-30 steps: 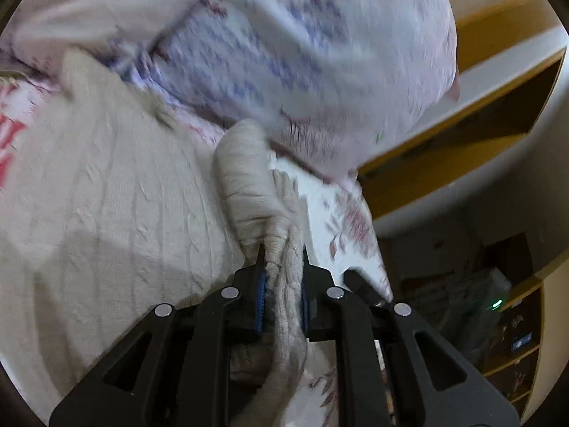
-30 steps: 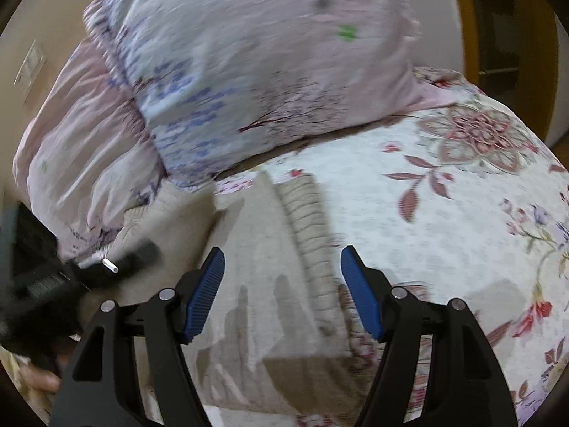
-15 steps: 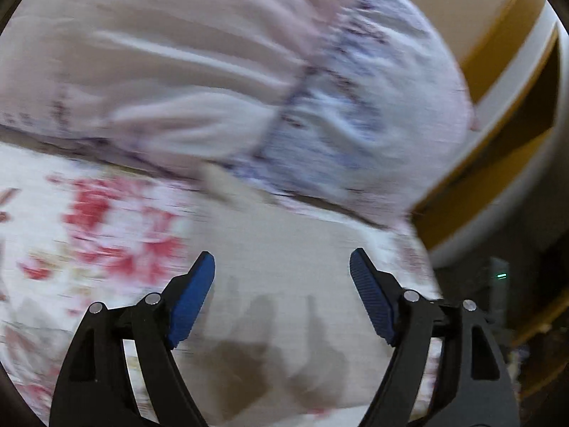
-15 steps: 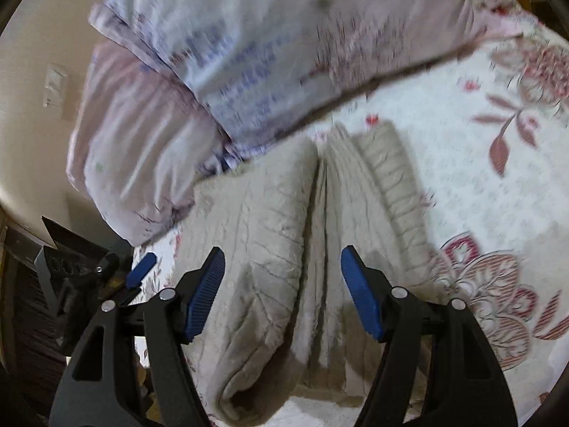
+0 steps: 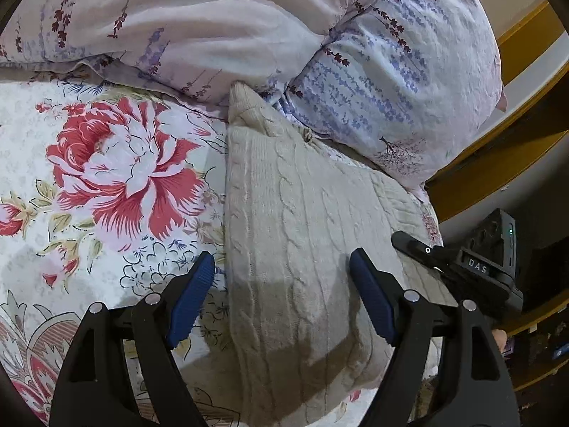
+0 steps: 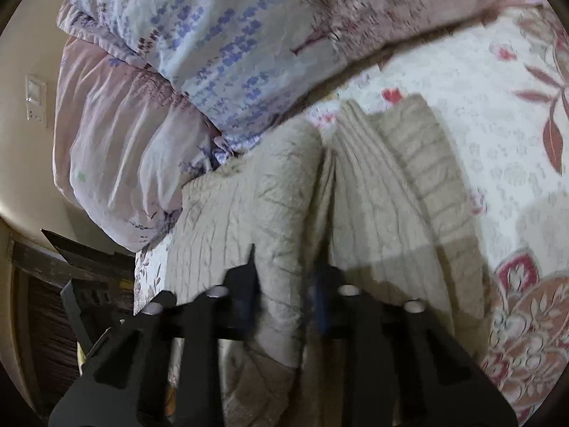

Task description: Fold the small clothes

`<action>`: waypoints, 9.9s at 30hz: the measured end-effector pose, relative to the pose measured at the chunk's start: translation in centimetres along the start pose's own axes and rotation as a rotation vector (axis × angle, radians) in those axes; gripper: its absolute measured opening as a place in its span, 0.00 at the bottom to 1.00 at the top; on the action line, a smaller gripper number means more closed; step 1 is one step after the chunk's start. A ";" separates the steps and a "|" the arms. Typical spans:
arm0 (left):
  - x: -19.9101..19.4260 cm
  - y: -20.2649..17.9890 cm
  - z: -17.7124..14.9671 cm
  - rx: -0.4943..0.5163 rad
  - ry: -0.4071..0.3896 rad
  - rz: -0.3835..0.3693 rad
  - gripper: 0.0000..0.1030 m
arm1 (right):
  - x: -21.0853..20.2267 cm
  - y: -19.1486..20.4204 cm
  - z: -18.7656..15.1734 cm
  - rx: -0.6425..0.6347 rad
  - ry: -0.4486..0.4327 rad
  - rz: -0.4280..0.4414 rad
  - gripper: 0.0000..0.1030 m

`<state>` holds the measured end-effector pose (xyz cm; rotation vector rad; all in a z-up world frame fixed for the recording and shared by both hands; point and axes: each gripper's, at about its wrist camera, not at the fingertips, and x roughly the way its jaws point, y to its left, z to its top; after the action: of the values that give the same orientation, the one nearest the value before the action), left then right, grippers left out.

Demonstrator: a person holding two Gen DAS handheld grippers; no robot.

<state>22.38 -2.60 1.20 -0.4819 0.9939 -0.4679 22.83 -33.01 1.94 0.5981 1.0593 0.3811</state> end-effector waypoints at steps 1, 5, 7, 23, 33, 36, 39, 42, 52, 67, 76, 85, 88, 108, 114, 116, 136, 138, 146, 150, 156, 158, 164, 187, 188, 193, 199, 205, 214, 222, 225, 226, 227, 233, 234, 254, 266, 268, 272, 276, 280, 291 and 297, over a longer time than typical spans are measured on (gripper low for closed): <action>-0.3 0.0 0.0 -0.001 -0.001 -0.002 0.76 | -0.6 0.7 0.0 -0.043 -0.035 -0.020 0.17; -0.9 0.0 0.0 0.007 -0.020 -0.012 0.76 | -3.6 3.8 -0.1 -0.215 -0.175 -0.116 0.15; -1.0 -0.1 -0.1 0.011 -0.019 -0.017 0.76 | -5.1 4.8 -0.3 -0.288 -0.236 -0.189 0.15; -0.1 -2.3 -1.8 0.082 0.030 -0.083 0.74 | -4.9 0.1 0.3 -0.260 -0.215 -0.407 0.16; -1.5 -2.5 -2.3 0.045 0.051 -0.144 0.72 | -10.5 -3.9 -2.4 -0.052 -0.254 -0.244 0.55; -2.1 -2.5 -2.9 0.028 0.053 -0.160 0.72 | -11.5 -4.3 -4.5 -0.052 -0.235 -0.196 0.55; -2.5 -2.6 -3.5 0.019 0.064 -0.161 0.72 | -12.0 -4.2 -6.3 -0.065 -0.213 -0.178 0.55; -2.7 -2.6 -4.0 -0.003 0.083 -0.179 0.72 | -12.1 -4.0 -7.5 -0.077 -0.196 -0.145 0.55; -1.4 -2.5 -5.5 0.008 0.126 -0.169 0.38 | -10.8 -2.3 -9.4 -0.174 -0.170 -0.162 0.10; -2.6 -2.1 -6.6 0.030 0.118 -0.166 0.15 | -10.1 -5.7 -10.5 -0.129 -0.126 -0.312 0.09; -3.6 -3.0 -4.0 0.048 0.099 -0.109 0.62 | -12.1 -5.6 -6.9 0.000 -0.199 -0.172 0.46; -1.7 -4.2 -0.9 0.105 0.064 0.046 0.72 | -7.9 -5.6 -2.4 0.055 -0.157 -0.163 0.36; -1.3 -4.8 -0.9 0.131 0.055 0.065 0.72 | -7.3 -4.7 -2.7 -0.017 -0.170 -0.180 0.11; -0.2 -5.2 -1.2 0.144 0.060 0.071 0.77 | -9.8 -2.1 -4.3 -0.149 -0.342 -0.332 0.34; 0.0 -5.6 -1.3 0.151 0.066 0.065 0.77 | -8.9 0.0 -4.9 -0.246 -0.315 -0.329 0.33; 0.1 -5.8 -1.3 0.147 0.072 0.054 0.77 | -8.7 0.0 -5.0 -0.248 -0.310 -0.328 0.33; 2.5 -6.6 -1.6 0.193 0.094 0.090 0.83 | -5.2 -0.8 -7.5 -0.353 -0.180 -0.452 0.43; 2.7 -6.6 -1.7 0.205 0.082 0.098 0.85 | -5.1 -0.8 -7.8 -0.359 -0.189 -0.456 0.43; 2.7 -6.7 -1.6 0.218 0.073 0.108 0.88 | -5.5 -0.6 -7.9 -0.346 -0.192 -0.457 0.44; 2.2 -6.8 -1.7 0.216 0.074 0.109 0.89 | -6.7 -0.6 -7.1 -0.284 -0.174 -0.376 0.57; 1.3 -5.5 -0.6 0.115 0.118 0.014 0.89 | -9.3 -2.3 -3.9 -0.136 -0.219 -0.292 0.73; 1.1 -4.5 0.1 0.061 0.117 -0.017 0.89 | -9.4 -3.6 -2.7 -0.066 -0.197 -0.256 0.73; 1.4 -3.5 1.3 -0.003 0.131 -0.089 0.88 | -7.5 -6.6 -0.2 0.048 -0.110 -0.185 0.73; 2.7 -3.0 2.1 -0.067 0.167 -0.266 0.38 | -4.5 -6.0 -0.6 0.065 -0.038 0.157 0.24; 2.2 -3.1 2.2 -0.062 0.169 -0.291 0.37 | -4.7 -5.2 -0.7 0.048 -0.045 0.164 0.23; -0.9 -2.5 2.5 -0.027 0.164 -0.309 0.36 | -4.1 -1.0 -2.2 -0.022 -0.035 0.163 0.23; -6.2 2.1 3.8 -0.039 0.120 -0.247 0.36 | -0.1 4.0 -4.1 -0.139 -0.012 0.156 0.22; -7.2 7.0 3.9 -0.065 0.099 -0.103 0.39 | 6.0 7.1 -5.8 -0.249 0.036 0.002 0.23; -7.1 8.9 3.0 -0.097 0.079 -0.082 0.57 | 4.3 5.4 -4.1 -0.153 -0.026 0.005 0.39; -7.9 8.5 2.6 -0.029 0.035 0.001 0.63 | 4.9 8.0 -4.8 -0.330 -0.175 -0.214 0.08; -7.5 8.0 2.5 -0.003 0.033 0.026 0.64 | 6.1 6.4 -4.5 -0.274 -0.118 -0.267 0.08; -7.2 7.8 2.4 0.015 0.029 0.049 0.65 | 6.1 6.4 -4.5 -0.282 -0.113 -0.277 0.10; -7.1 7.6 2.4 0.028 0.026 0.064 0.67 | 6.0 6.7 -4.6 -0.293 -0.113 -0.293 0.15; -9.0 7.1 1.5 0.052 -0.014 0.060 0.66 | 1.9 8.1 -7.1 -0.361 -0.194 -0.274 0.37; -9.6 7.1 1.1 0.059 -0.019 0.054 0.66 | 1.5 8.5 -7.7 -0.374 -0.198 -0.258 0.37; -11.9 4.6 -4.2 0.243 -0.115 0.202 0.79 | 1.1 12.5 -16.6 -0.615 -0.207 -0.376 0.80; -12.7 2.6 -10.1 0.353 -0.176 0.360 0.99 | -1.8 11.2 -21.8 -0.532 -0.319 -0.489 0.98; -12.3 2.6 -10.5 0.337 -0.150 0.357 0.99 | -1.2 10.9 -21.9 -0.512 -0.275 -0.485 0.98; -11.4 2.3 -11.2 0.319 -0.102 0.412 0.99 | 0.2 10.2 -21.7 -0.463 -0.195 -0.479 0.98; -10.6 1.8 -11.5 0.329 -0.071 0.445 0.99 | 1.5 10.2 -21.8 -0.461 -0.154 -0.525 0.98; -9.5 1.5 -11.7 0.346 -0.036 0.484 0.99 | 2.5 10.2 -21.9 -0.463 -0.122 -0.555 0.98; -8.9 1.5 -11.4 0.345 -0.040 0.509 0.99 | 3.5 10.1 -22.2 -0.470 -0.094 -0.590 0.98; -8.9 1.5 -11.3 0.347 -0.041 0.509 0.99 | 3.4 10.0 -22.3 -0.467 -0.104 -0.594 0.98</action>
<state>8.66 1.85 1.10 0.0782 0.9308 -0.1629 4.35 -17.24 -2.07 -0.1216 0.9537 0.0638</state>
